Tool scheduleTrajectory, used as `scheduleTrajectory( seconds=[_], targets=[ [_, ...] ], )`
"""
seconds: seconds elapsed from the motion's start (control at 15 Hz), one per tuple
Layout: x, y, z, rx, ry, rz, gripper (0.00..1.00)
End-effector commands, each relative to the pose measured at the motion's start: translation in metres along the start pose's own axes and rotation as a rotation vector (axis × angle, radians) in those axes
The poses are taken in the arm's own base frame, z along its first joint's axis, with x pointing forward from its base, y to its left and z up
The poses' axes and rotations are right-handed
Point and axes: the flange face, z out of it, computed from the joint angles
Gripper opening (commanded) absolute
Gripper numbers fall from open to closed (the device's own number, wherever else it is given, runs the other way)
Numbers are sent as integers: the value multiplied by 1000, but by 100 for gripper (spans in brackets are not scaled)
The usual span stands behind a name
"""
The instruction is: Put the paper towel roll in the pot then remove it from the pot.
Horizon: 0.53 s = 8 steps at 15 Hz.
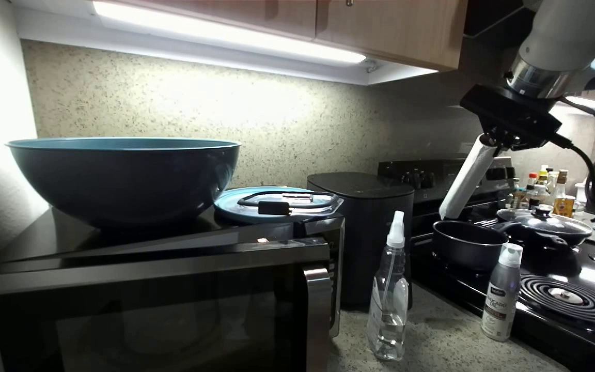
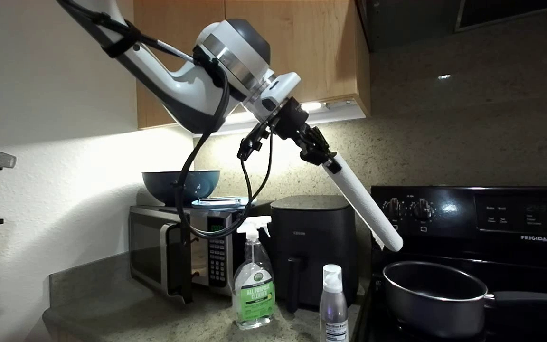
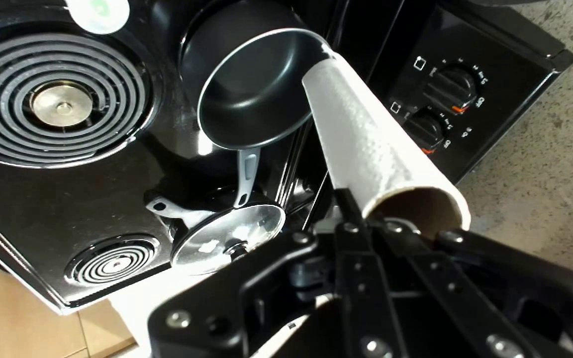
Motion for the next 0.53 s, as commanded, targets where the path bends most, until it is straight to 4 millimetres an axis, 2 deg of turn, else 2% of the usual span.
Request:
scheduleTrajectory(
  seconds=[0.0, 0.47],
  targets=[
    [8, 19, 3, -20, 4, 52, 0],
    [-7, 33, 42, -95, -136, 22, 0]
  ],
)
